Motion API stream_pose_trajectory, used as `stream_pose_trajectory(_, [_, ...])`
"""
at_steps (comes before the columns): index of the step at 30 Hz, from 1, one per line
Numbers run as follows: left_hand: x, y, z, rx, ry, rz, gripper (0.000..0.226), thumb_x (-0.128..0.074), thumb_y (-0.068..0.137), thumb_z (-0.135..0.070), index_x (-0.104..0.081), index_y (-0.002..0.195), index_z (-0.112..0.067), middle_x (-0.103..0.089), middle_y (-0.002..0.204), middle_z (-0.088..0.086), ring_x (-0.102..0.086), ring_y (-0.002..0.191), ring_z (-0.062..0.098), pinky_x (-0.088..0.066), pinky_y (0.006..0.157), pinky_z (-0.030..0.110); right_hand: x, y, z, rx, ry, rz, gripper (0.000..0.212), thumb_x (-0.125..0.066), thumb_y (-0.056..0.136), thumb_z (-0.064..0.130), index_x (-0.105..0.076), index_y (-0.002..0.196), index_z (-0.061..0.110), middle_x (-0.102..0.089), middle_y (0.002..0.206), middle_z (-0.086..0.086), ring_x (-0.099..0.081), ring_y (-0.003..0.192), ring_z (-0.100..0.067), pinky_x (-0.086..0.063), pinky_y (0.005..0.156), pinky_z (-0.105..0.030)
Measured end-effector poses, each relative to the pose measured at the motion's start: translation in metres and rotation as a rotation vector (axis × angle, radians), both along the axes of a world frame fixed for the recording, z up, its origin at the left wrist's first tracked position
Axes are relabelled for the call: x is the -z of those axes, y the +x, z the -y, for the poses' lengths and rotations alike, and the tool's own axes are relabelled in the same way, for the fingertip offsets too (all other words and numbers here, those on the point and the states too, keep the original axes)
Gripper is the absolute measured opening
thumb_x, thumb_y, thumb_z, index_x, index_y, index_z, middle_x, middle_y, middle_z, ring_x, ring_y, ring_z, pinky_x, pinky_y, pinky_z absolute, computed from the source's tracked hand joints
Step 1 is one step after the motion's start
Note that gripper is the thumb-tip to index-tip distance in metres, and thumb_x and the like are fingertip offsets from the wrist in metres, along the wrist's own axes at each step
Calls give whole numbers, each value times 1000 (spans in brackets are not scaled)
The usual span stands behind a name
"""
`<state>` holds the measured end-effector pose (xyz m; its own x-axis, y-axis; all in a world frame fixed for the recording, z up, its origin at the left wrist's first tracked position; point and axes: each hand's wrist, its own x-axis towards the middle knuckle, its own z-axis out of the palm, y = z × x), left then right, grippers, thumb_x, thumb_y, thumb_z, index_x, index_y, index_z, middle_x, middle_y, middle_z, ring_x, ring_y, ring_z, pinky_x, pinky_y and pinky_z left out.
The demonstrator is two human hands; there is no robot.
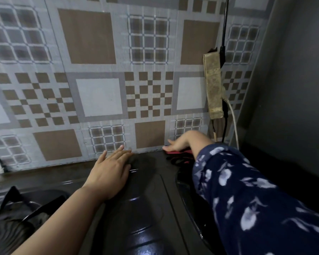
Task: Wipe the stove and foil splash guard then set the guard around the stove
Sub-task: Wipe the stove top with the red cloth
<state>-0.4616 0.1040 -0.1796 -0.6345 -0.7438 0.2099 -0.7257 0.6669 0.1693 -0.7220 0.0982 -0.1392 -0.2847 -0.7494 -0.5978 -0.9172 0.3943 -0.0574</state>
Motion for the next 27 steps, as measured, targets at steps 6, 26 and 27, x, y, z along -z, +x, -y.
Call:
stream_pose_trajectory(6, [-3,37,-14,-176,42,126,49,-31,99,-33,-26,147,-26,-23,157,-6,-10,147,9,-10,118,40,32,99,10,-99,-206,-22,69,-18,89,71,3,149,44,15,160,4,13,146,-36,8,109,-69])
stream_pose_trajectory(26, [-38,152,-130,-214,72,93,50,-34,95,-20,-33,145,-19,-30,154,2,-19,145,18,-17,117,46,51,279,-207,-276,-519,-5,68,-26,97,49,7,152,25,10,161,5,15,148,-22,13,114,-54])
stream_pose_trajectory(27, [-38,156,-135,-200,71,85,50,-33,95,-20,-34,145,-18,-30,154,2,-19,146,17,-16,117,46,49,284,-215,-255,-518,-3,69,-27,97,48,5,152,22,9,161,3,16,147,-22,15,114,-53])
